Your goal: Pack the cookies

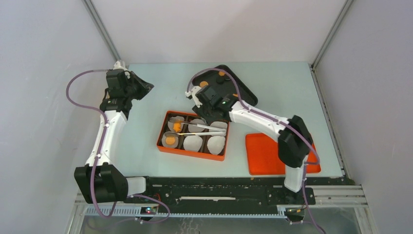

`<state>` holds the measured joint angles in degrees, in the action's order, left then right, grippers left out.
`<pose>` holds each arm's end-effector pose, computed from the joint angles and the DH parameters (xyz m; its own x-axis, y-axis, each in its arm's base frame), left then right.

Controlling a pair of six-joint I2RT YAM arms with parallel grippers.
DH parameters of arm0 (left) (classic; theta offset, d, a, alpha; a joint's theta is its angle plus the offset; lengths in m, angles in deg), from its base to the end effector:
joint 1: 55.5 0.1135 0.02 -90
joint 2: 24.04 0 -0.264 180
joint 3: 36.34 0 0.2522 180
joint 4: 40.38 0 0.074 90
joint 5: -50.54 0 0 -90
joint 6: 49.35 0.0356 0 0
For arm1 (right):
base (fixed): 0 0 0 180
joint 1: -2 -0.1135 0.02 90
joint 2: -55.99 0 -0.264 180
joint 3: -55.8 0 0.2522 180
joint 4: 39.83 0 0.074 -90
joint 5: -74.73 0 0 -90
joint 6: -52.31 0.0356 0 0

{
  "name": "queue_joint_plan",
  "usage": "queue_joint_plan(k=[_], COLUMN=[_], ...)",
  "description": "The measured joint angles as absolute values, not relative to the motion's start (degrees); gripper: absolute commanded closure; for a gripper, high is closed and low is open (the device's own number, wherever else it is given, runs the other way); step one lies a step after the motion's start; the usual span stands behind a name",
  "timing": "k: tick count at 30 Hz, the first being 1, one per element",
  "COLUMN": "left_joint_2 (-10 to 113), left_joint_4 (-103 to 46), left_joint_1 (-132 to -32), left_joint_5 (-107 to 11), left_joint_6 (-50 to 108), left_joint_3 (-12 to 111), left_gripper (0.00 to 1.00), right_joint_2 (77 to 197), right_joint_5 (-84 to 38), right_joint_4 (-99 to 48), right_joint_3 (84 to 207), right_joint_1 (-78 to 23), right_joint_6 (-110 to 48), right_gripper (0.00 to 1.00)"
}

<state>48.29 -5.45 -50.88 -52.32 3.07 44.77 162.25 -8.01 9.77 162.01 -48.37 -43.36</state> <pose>0.2864 0.0152 0.3556 -0.4217 -0.6306 -0.6516 -0.1723 0.7612 -0.6252 0.2694 0.3182 0.2834 -0.4134 -0.6528 -0.6348 -0.7564 0.6343 -0.1598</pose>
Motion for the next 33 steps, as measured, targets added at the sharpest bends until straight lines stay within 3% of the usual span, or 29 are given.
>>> queue_joint_plan(k=[8, 22, 33], left_joint_2=[48.3, 48.8, 48.8], left_joint_4=[-5.5, -5.5, -5.3], left_joint_1=[-50.9, -50.9, -50.9], left_joint_5=[-52.3, -52.3, -52.2], left_joint_6=[3.1, 3.1, 3.1], left_joint_3=[44.8, 44.8, 44.8], left_gripper=[0.95, 0.96, 0.95], right_joint_2=[171.1, 174.0, 170.5], right_joint_5=[-10.7, -18.9, -22.9], right_joint_4=[9.7, 8.9, 8.3], right_joint_3=[162.0, 162.7, 161.9], right_joint_1=[-48.4, -46.4, -46.5], right_joint_6=[-43.3, -43.4, -43.8], right_gripper=[0.53, 0.89, 0.95])
